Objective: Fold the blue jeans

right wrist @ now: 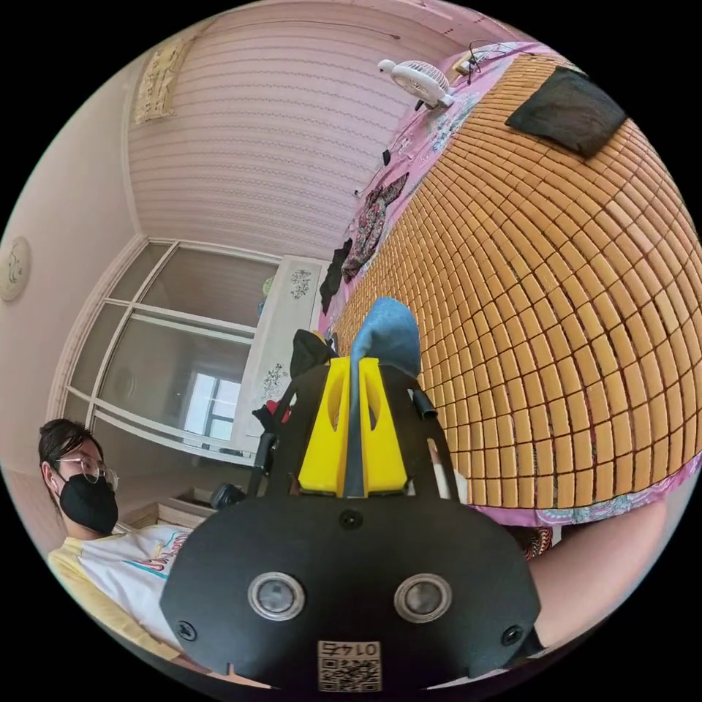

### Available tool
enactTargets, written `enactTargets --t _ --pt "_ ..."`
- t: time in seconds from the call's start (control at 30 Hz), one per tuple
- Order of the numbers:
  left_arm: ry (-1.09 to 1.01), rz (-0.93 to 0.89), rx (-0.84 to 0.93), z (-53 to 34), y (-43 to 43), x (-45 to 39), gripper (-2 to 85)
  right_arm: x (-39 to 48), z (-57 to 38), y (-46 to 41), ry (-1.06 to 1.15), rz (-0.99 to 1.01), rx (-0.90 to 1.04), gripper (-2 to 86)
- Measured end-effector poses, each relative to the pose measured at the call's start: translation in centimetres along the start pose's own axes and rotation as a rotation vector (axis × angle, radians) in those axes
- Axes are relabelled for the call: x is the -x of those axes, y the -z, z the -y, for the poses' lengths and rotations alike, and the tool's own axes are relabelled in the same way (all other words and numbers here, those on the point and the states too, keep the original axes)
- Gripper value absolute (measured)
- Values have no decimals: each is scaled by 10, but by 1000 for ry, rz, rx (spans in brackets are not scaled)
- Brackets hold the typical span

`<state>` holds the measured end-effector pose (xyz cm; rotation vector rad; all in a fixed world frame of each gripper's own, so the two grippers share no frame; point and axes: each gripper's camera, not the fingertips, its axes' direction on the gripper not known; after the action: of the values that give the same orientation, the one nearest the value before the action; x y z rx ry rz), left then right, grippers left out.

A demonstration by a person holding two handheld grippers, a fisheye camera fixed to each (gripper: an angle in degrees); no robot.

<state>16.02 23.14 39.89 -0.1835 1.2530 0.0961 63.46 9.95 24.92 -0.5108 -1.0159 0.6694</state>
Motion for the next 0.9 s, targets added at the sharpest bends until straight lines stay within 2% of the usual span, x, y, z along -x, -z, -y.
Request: enactTargets --t 0.07,0.13,0.2,0.27,0.33,0.4,0.57,0.63,0.77,0.87,0.9 --pt "45 -24 -81 4 19 9 27 27 6 -15 67 -36 36 17" --pt "74 -1 -101 -1 37 17 31 64 6 -62 172 -51 151 24" --pt "140 22 -86 -12 59 27 39 87 -6 -111 247 -43 266 37" --pt "275 25 1 -35 84 46 63 103 -25 -162 331 -51 382 67" --pt "367 80 45 -56 104 59 78 104 -52 -216 413 -188 509 89" --pt "464 157 33 -76 124 69 85 98 -70 -233 418 -262 543 82" --pt "646 272 -72 -94 154 103 100 80 -119 -233 456 -376 609 62" --pt "680 288 -85 -89 149 120 113 67 -147 -238 445 -446 700 58" --pt "695 307 -27 -66 125 162 134 47 -181 -256 437 -534 851 63" --pt "728 363 75 -50 108 187 158 63 -177 -246 446 -391 784 86" --pt "733 359 87 -47 106 191 160 70 -168 -236 456 -382 702 91"
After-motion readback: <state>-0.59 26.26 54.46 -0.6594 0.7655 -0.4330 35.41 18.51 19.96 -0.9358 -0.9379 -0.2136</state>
